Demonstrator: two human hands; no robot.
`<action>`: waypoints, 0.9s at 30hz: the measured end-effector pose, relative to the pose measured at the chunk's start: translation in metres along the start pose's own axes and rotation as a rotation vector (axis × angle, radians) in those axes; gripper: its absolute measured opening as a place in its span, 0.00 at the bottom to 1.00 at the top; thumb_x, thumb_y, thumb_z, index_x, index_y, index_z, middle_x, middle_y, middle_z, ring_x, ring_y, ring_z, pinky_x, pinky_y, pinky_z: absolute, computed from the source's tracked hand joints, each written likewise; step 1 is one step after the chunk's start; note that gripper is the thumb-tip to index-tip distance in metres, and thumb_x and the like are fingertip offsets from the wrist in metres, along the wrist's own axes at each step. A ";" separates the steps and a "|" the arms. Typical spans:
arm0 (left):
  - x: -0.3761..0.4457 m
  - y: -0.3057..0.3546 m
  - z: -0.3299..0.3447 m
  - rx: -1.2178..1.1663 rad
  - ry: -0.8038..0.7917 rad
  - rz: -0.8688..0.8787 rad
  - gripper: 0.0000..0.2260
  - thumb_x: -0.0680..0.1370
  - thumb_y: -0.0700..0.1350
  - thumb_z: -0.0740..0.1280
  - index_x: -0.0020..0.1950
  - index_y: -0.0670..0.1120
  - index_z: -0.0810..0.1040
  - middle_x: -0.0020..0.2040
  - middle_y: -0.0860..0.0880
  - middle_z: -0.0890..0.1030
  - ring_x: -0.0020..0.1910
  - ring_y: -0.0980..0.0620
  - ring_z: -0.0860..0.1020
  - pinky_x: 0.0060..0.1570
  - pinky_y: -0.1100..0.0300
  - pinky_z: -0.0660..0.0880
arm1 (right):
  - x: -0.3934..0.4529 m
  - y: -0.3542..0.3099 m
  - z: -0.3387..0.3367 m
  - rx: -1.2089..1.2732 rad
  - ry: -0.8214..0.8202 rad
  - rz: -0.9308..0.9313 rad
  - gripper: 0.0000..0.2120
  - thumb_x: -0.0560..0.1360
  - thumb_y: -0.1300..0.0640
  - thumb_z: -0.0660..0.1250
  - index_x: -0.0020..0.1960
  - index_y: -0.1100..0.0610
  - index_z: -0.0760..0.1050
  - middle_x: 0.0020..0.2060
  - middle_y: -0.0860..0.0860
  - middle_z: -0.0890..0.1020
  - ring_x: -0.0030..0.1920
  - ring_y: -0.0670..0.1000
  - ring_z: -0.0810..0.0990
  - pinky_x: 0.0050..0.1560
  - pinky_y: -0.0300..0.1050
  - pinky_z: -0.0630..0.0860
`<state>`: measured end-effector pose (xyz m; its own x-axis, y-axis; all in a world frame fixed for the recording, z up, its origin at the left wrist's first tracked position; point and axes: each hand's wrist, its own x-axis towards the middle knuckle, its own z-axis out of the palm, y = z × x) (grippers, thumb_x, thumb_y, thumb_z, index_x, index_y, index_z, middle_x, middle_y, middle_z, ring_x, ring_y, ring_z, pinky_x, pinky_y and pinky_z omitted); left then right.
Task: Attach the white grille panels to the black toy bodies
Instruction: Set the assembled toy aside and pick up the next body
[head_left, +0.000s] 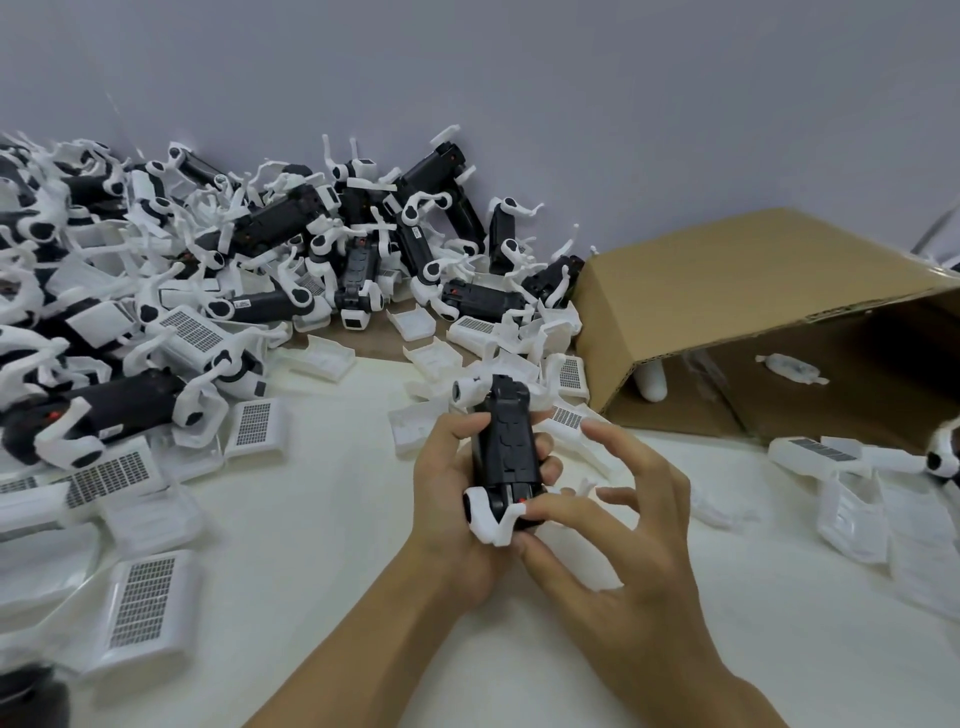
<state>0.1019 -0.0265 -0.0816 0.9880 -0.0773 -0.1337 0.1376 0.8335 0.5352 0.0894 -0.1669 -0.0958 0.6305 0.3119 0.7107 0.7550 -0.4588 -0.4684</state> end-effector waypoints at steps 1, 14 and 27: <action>-0.001 0.000 0.001 0.008 0.000 0.004 0.23 0.70 0.52 0.65 0.57 0.37 0.82 0.41 0.43 0.77 0.36 0.48 0.76 0.47 0.52 0.68 | 0.000 0.000 0.000 0.003 0.000 0.004 0.06 0.70 0.51 0.75 0.47 0.47 0.86 0.70 0.52 0.71 0.69 0.54 0.68 0.59 0.43 0.73; -0.003 0.002 0.002 0.038 -0.010 -0.011 0.30 0.72 0.52 0.62 0.67 0.34 0.76 0.42 0.43 0.76 0.36 0.48 0.76 0.38 0.58 0.74 | 0.000 0.002 0.003 0.055 0.039 -0.054 0.05 0.73 0.52 0.72 0.46 0.50 0.85 0.63 0.46 0.73 0.65 0.51 0.70 0.56 0.41 0.73; -0.001 0.004 -0.001 -0.010 -0.034 -0.026 0.23 0.70 0.52 0.65 0.55 0.37 0.84 0.42 0.42 0.77 0.39 0.47 0.75 0.39 0.58 0.75 | -0.002 0.003 0.002 0.006 0.022 0.024 0.13 0.70 0.52 0.76 0.54 0.48 0.85 0.70 0.52 0.71 0.68 0.53 0.69 0.58 0.42 0.73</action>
<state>0.1013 -0.0228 -0.0800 0.9859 -0.1177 -0.1191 0.1631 0.8363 0.5234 0.0909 -0.1671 -0.0993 0.6447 0.2822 0.7104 0.7405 -0.4611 -0.4888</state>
